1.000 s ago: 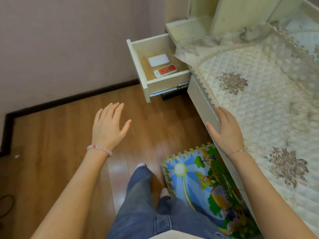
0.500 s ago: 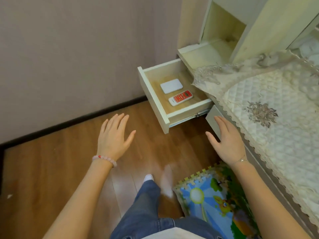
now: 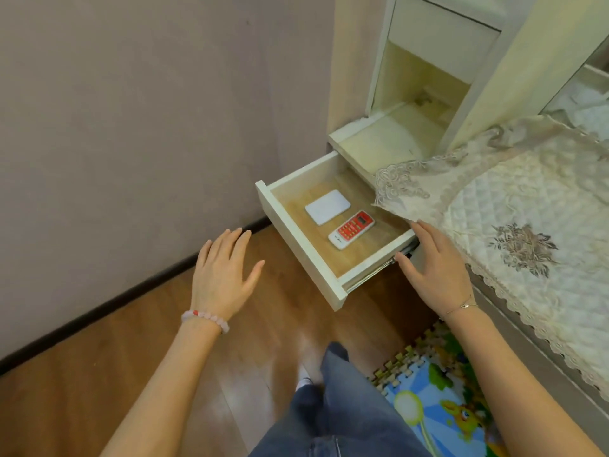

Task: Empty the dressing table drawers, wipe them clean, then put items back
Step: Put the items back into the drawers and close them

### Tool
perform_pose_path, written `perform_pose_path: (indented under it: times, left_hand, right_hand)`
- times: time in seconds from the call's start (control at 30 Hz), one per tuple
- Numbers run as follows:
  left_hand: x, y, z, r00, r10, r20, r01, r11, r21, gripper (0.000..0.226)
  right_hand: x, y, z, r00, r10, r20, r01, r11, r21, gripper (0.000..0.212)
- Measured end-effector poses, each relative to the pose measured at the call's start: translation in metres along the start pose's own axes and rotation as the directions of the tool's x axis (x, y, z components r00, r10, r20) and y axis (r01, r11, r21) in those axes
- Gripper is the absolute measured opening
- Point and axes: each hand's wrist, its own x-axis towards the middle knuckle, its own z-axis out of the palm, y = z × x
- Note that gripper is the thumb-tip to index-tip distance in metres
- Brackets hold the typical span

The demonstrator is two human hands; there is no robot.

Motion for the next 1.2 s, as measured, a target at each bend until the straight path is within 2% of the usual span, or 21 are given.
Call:
perform_pose_path:
  times: [0.23,0.4,0.53,0.63,0.7,0.73,0.77,0.83,0.9,0.97,1.03,1.2]
  left_hand:
    - [0.047,0.003,0.019,1.0,-0.016,0.017,0.017,1.0,-0.018,0.063]
    - [0.075,0.009,0.038,0.996,-0.07,0.06,0.073,0.996,-0.046,0.065]
    - [0.088,0.019,0.054,0.983,-0.157,0.1,0.174,0.966,-0.194,0.065]
    - [0.092,0.029,0.067,0.956,-0.231,0.179,0.284,0.88,-0.38,0.056]
    - [0.092,0.039,0.074,0.912,-0.315,0.262,0.409,0.75,-0.52,0.053]
    - [0.092,0.044,0.078,0.872,-0.366,0.325,0.489,0.645,-0.587,0.052]
    - [0.091,0.049,0.082,0.819,-0.409,0.403,0.571,0.507,-0.646,0.051]
    - [0.091,0.058,0.09,0.701,-0.411,0.583,0.685,0.163,-0.71,0.047]
    - [0.09,0.064,0.097,0.618,-0.329,0.714,0.705,-0.17,-0.688,0.052]
    - [0.09,0.067,0.101,0.57,-0.257,0.78,0.669,-0.407,-0.622,0.06]
    - [0.09,0.067,0.102,0.558,-0.219,0.801,0.632,-0.513,-0.581,0.062]
    - [0.092,0.069,0.102,0.565,-0.219,0.795,0.611,-0.537,-0.582,0.066]
  right_hand:
    - [0.055,0.017,0.015,0.999,0.01,0.052,-0.008,1.0,-0.022,0.06]
    - [0.103,0.038,0.028,0.994,-0.022,0.103,0.023,1.0,-0.007,0.068]
    - [0.136,0.058,0.036,0.99,-0.037,0.137,0.036,0.999,0.007,0.068]
    - [0.155,0.073,0.043,0.985,-0.06,0.164,0.058,0.998,0.021,0.062]
    - [0.164,0.079,0.047,0.981,-0.057,0.185,0.051,0.998,0.04,0.056]
    - [0.166,0.082,0.05,0.977,-0.056,0.206,0.047,0.998,0.048,0.055]
    - [0.169,0.084,0.053,0.971,-0.056,0.23,0.045,0.998,0.051,0.056]
    - [0.171,0.088,0.059,0.959,-0.049,0.278,0.039,0.998,0.043,0.056]
    - [0.172,0.092,0.064,0.948,-0.036,0.316,0.028,0.999,0.029,0.057]
    - [0.171,0.095,0.066,0.947,-0.027,0.32,0.019,0.999,0.029,0.061]
    - [0.17,0.097,0.067,0.95,-0.032,0.31,0.019,0.999,0.044,0.065]
    - [0.17,0.101,0.069,0.955,-0.044,0.293,0.018,0.996,0.09,0.066]
